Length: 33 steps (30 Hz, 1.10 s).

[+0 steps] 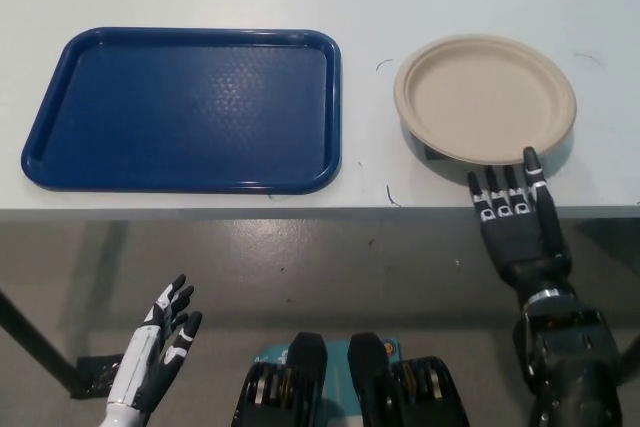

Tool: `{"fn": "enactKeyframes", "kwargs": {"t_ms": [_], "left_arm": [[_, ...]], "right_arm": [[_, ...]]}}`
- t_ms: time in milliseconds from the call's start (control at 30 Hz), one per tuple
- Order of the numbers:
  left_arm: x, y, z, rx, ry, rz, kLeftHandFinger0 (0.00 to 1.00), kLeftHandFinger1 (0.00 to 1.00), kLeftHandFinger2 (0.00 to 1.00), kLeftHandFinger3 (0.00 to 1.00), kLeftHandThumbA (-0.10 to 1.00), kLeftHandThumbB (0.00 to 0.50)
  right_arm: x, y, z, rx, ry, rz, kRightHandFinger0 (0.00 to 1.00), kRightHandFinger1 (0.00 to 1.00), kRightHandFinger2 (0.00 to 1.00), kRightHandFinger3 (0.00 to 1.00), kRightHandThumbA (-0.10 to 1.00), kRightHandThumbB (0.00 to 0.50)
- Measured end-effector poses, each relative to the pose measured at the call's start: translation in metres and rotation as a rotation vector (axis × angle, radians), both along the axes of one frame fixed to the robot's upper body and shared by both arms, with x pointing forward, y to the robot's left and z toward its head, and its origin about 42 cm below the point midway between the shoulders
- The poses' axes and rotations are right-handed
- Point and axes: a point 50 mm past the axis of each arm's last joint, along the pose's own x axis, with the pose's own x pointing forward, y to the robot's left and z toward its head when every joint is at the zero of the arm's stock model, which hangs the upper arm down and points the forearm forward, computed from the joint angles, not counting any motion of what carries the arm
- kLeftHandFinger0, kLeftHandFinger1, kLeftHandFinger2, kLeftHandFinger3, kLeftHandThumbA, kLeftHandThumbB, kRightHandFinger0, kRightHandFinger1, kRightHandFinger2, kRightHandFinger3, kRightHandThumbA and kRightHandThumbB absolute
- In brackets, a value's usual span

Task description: Use the right hand to pick up a plate from a leveled surface and place it into a tray on the left side

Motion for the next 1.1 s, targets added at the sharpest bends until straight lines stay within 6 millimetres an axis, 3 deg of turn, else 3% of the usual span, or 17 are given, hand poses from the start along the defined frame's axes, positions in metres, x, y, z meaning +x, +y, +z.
{"fn": "enactKeyframes", "kwargs": {"t_ms": [433, 467, 500, 533, 567, 600, 633, 700, 733, 800, 933, 1100], "left_arm": [[0.0, 0.0, 0.0, 0.0, 0.0, 0.0, 1.0, 1.0, 1.0, 1.0, 0.87, 0.168], [0.0, 0.0, 0.0, 0.0, 0.0, 0.0, 1.0, 1.0, 1.0, 1.0, 0.86, 0.159], [0.0, 0.0, 0.0, 0.0, 0.0, 0.0, 1.0, 1.0, 1.0, 1.0, 0.86, 0.166], [0.0, 0.0, 0.0, 0.0, 0.0, 0.0, 1.0, 1.0, 1.0, 1.0, 0.86, 0.166], [0.0, 0.0, 0.0, -0.001, 0.0, 0.0, 1.0, 1.0, 1.0, 1.0, 0.86, 0.17], [0.0, 0.0, 0.0, -0.001, 0.001, 0.0, 1.0, 1.0, 1.0, 1.0, 0.86, 0.17], [-0.001, 0.0, 0.0, -0.001, 0.002, 0.0, 1.0, 1.0, 1.0, 1.0, 0.86, 0.177], [-0.001, 0.0, -0.001, -0.001, 0.002, 0.0, 1.0, 1.0, 1.0, 1.0, 0.86, 0.178], [-0.001, 0.0, -0.001, -0.001, 0.003, 0.0, 1.0, 1.0, 1.0, 1.0, 0.87, 0.184], [-0.001, 0.0, -0.001, -0.001, 0.003, 0.0, 1.0, 1.0, 1.0, 1.0, 0.88, 0.175], [-0.001, 0.0, 0.0, 0.0, 0.002, -0.001, 1.0, 1.0, 1.0, 1.0, 0.88, 0.177], [-0.001, 0.0, 0.0, 0.0, 0.002, -0.001, 1.0, 1.0, 1.0, 1.0, 0.87, 0.164]], "right_arm": [[0.031, 0.014, 0.012, 0.015, -0.01, 0.042, 1.0, 1.0, 1.0, 1.0, 1.0, 0.299], [0.037, 0.015, 0.015, 0.008, -0.004, 0.051, 0.88, 0.92, 1.0, 1.0, 1.0, 0.273], [0.04, 0.016, 0.016, 0.004, 0.008, 0.055, 0.04, 0.09, 0.28, 0.44, 0.84, 0.239], [0.046, 0.016, 0.016, -0.008, 0.036, 0.064, 0.01, 0.11, 0.33, 0.44, 0.95, 0.244], [0.051, 0.016, 0.016, -0.024, 0.067, 0.074, 0.0, 0.0, 0.16, 0.22, 0.85, 0.104], [0.056, 0.015, 0.015, -0.042, 0.1, 0.079, 0.0, 0.0, 0.17, 0.23, 0.83, 0.086], [0.062, 0.015, 0.011, -0.065, 0.144, 0.089, 0.0, 0.0, 0.31, 0.34, 0.81, 0.01], [0.07, 0.011, 0.007, -0.095, 0.199, 0.093, 0.0, 0.03, 0.45, 0.57, 0.82, 0.0], [0.072, 0.01, 0.008, -0.101, 0.209, 0.091, 0.0, 0.04, 0.46, 0.65, 0.82, 0.0], [0.077, 0.009, 0.012, -0.103, 0.223, 0.084, 0.0, 0.06, 0.46, 0.69, 0.84, 0.0], [0.078, 0.008, 0.011, -0.091, 0.245, 0.075, 0.0, 0.08, 0.5, 0.74, 0.77, 0.0], [0.077, 0.009, 0.01, -0.087, 0.252, 0.076, 0.0, 0.09, 0.49, 0.73, 0.74, 0.0]]}}
